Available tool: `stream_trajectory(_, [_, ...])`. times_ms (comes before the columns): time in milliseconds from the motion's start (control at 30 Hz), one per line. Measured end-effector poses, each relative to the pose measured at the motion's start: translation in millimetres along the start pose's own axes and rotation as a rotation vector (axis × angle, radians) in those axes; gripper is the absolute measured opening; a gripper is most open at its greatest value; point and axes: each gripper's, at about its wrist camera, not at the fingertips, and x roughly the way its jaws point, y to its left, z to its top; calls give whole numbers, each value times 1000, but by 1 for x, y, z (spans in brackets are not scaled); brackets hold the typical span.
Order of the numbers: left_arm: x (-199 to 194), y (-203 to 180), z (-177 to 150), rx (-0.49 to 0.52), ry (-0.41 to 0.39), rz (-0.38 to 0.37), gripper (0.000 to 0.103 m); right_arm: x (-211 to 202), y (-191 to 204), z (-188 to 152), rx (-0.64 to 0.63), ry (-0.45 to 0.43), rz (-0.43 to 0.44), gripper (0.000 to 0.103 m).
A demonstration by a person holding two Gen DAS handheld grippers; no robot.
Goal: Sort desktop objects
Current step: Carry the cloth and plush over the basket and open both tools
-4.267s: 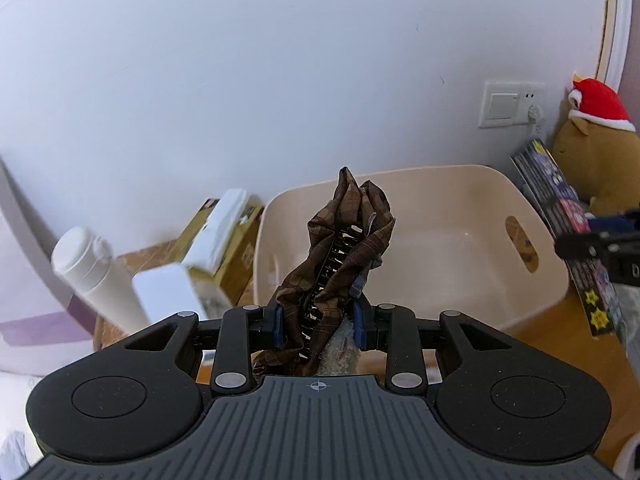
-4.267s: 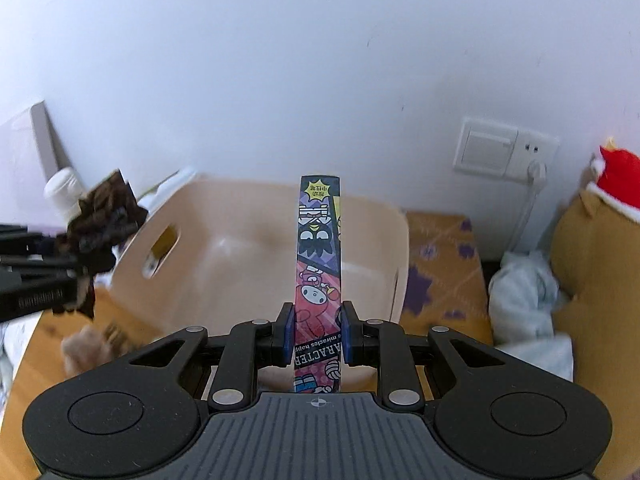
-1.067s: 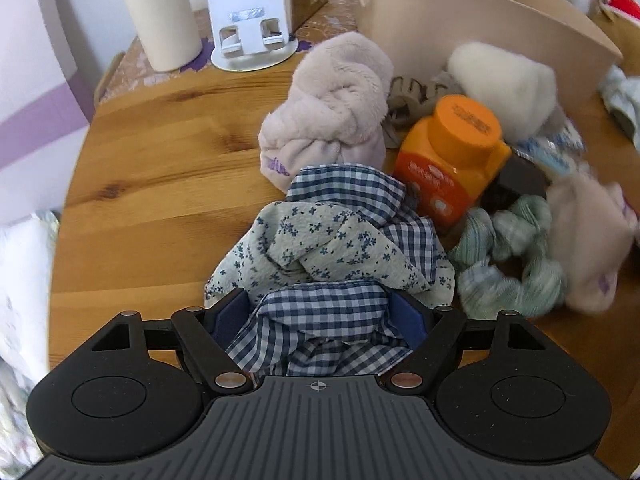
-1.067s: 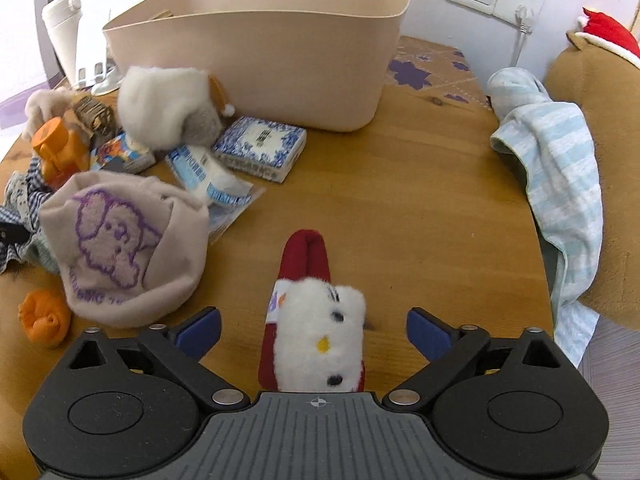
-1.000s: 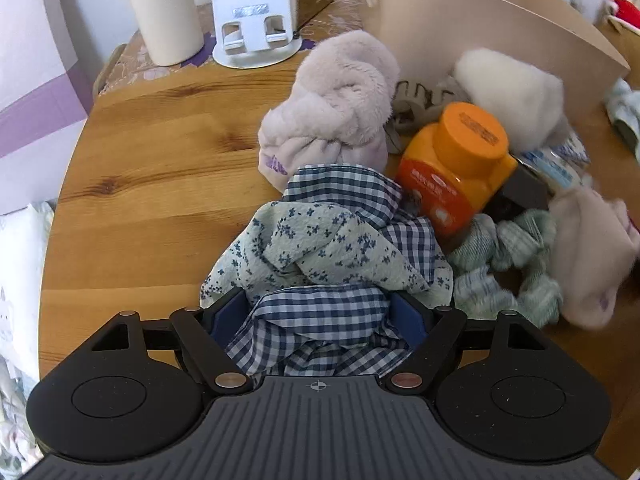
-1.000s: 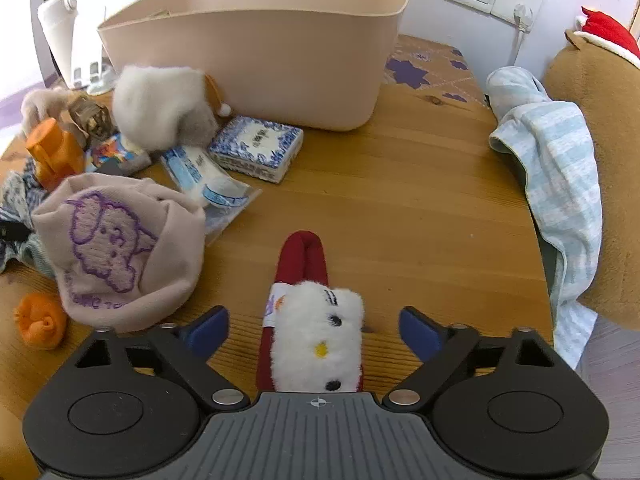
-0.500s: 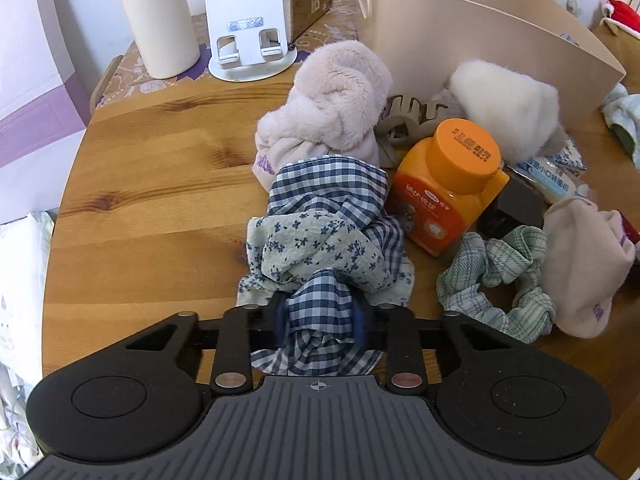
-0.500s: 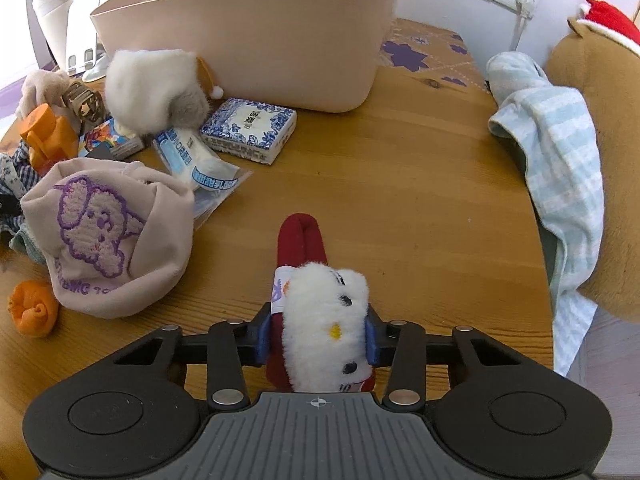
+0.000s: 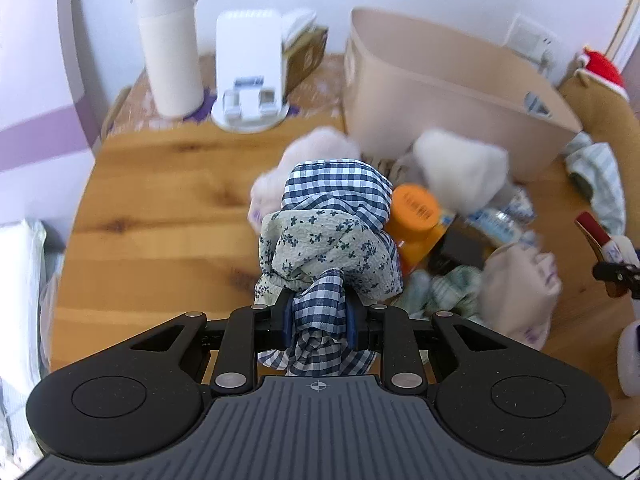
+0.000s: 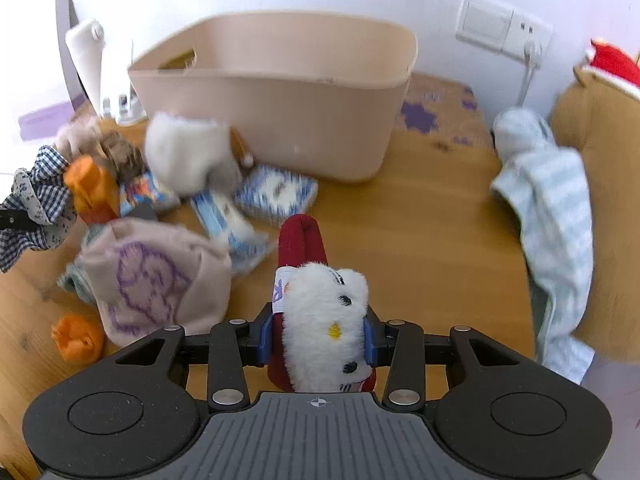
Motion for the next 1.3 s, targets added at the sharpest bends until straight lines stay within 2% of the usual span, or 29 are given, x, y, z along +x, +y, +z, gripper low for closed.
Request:
stream_trajectory(200, [-24, -10, 25, 45, -91, -10, 24, -18, -7, 27, 8, -78, 3, 39])
stream_trajectory(367, [-39, -22, 60, 84, -171, -18, 24, -29, -15, 53, 8, -148, 0, 39])
stream_trajectory(633, [-35, -59, 112, 157, -259, -15, 24, -31, -32, 87, 25, -221, -21, 39])
stream_trajectory(800, [-19, -76, 135, 121, -263, -24, 24, -30, -44, 114, 34, -267, -20, 39])
stream_trajectory(1000, [6, -102, 162, 151, -263, -46, 24, -17, -52, 141, 13, -297, -43, 39])
stream_trajectory(1167, [31, -118, 181, 174, -244, -8, 24, 3, -51, 158, 8, -281, -45, 39])
stream_trajectory(1300, [55, -122, 186, 167, -191, 10, 24, 23, -50, 166, 24, -250, -40, 39])
